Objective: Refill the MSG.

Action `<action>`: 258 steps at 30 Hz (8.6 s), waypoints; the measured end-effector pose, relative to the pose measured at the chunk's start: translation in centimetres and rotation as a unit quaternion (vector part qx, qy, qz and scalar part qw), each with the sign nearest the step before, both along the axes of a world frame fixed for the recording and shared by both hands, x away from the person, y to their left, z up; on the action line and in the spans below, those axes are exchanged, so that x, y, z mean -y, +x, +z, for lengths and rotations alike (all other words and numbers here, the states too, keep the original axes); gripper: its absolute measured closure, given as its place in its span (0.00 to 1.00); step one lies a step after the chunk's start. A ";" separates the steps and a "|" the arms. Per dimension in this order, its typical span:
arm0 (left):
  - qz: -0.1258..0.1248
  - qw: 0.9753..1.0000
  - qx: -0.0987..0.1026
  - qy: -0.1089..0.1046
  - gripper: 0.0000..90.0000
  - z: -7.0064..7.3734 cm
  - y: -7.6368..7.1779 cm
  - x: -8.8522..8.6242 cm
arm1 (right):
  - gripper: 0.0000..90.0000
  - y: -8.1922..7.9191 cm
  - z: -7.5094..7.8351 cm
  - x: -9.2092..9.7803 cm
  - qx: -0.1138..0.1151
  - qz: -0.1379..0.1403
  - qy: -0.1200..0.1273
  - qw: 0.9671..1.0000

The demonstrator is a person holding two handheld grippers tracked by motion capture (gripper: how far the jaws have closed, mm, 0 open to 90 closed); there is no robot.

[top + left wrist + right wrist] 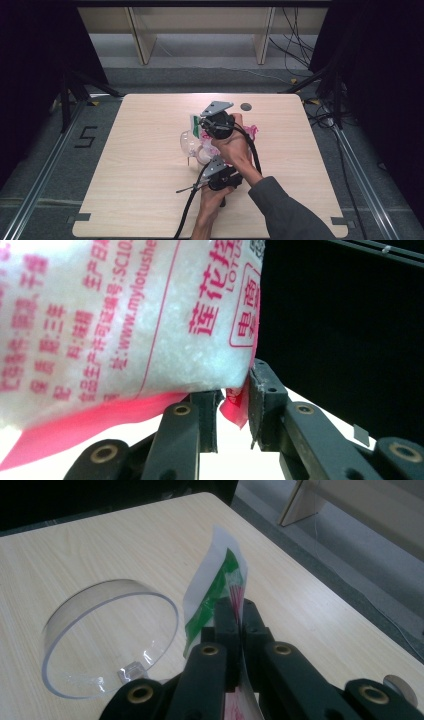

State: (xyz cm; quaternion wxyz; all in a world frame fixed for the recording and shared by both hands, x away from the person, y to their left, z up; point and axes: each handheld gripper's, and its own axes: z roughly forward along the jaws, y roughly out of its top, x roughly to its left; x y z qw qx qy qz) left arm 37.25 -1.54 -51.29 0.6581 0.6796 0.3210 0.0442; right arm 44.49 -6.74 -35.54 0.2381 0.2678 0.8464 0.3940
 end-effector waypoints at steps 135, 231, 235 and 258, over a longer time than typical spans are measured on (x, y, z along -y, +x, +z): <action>0.079 0.990 0.031 0.109 0.59 2.7 -5.5 -10.8 | 1.00 -11.4 -8.6 24.5 0.011 -0.058 0.339 0.939; 0.131 0.986 -0.003 0.103 0.36 2.5 -5.1 -12.6 | 0.63 -11.9 -13.1 28.9 -0.081 -0.235 0.237 0.939; 0.130 0.986 -0.001 0.103 0.35 2.5 -5.1 -12.6 | 0.60 -12.2 -13.1 28.8 -0.082 -0.242 0.250 0.934; 0.154 0.980 0.007 0.123 0.46 3.6 -4.9 -14.1 | 0.51 -14.9 -13.0 28.1 -0.106 -0.251 0.243 0.931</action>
